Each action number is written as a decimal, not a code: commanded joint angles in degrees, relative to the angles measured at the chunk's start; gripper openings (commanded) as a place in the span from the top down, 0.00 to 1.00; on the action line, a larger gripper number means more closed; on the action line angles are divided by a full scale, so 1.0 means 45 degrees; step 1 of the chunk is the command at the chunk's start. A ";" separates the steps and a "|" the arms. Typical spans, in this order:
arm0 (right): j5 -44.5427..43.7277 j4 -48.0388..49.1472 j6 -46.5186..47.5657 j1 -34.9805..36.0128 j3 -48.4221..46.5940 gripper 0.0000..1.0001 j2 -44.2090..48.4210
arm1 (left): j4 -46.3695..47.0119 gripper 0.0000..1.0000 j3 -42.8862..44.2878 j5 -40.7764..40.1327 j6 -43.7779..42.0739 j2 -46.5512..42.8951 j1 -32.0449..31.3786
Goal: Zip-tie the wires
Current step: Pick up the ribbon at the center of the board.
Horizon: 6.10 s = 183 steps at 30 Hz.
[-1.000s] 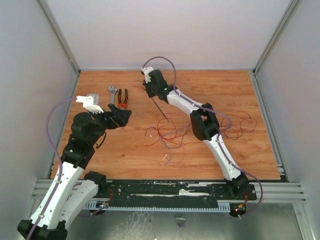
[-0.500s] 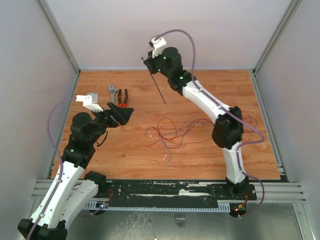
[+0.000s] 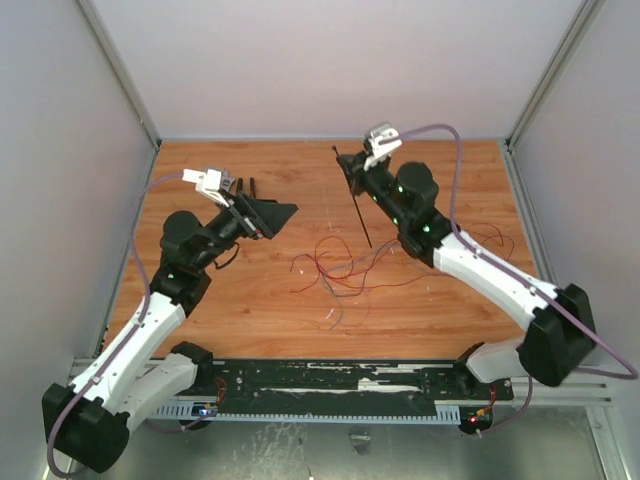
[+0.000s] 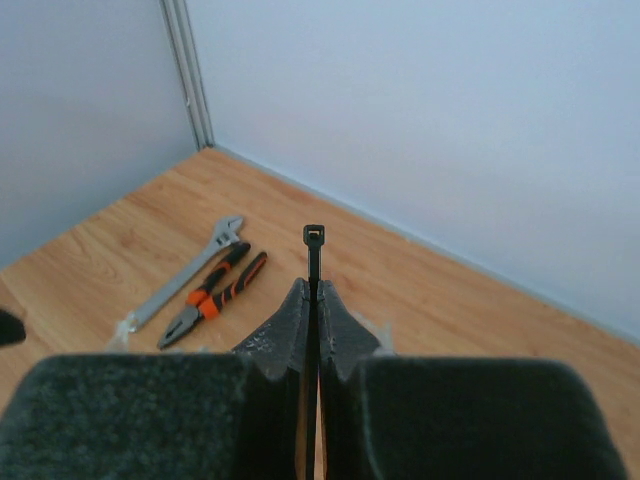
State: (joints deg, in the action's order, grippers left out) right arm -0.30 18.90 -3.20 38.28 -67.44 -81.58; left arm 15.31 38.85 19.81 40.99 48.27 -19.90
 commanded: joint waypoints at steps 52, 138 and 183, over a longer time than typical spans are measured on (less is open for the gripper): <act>-0.6381 0.1933 -0.0182 0.4354 0.6083 1.00 0.4280 | 0.6363 0.43 0.0571 -0.3632 0.0069 0.5569 -0.4989; -0.2959 -0.1476 -0.4215 0.4229 0.8538 1.00 0.6997 | 0.6130 1.00 0.0317 -0.4004 0.0500 0.4240 -0.5226; 0.2091 -0.2308 -0.3742 0.2313 0.7971 1.00 0.8926 | 0.9915 0.49 0.0069 -0.0067 0.0135 0.4984 -0.5207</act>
State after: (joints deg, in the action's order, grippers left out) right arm 9.78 7.90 -20.49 49.08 -29.80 -42.22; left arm 57.36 37.58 18.50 42.81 70.63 -43.00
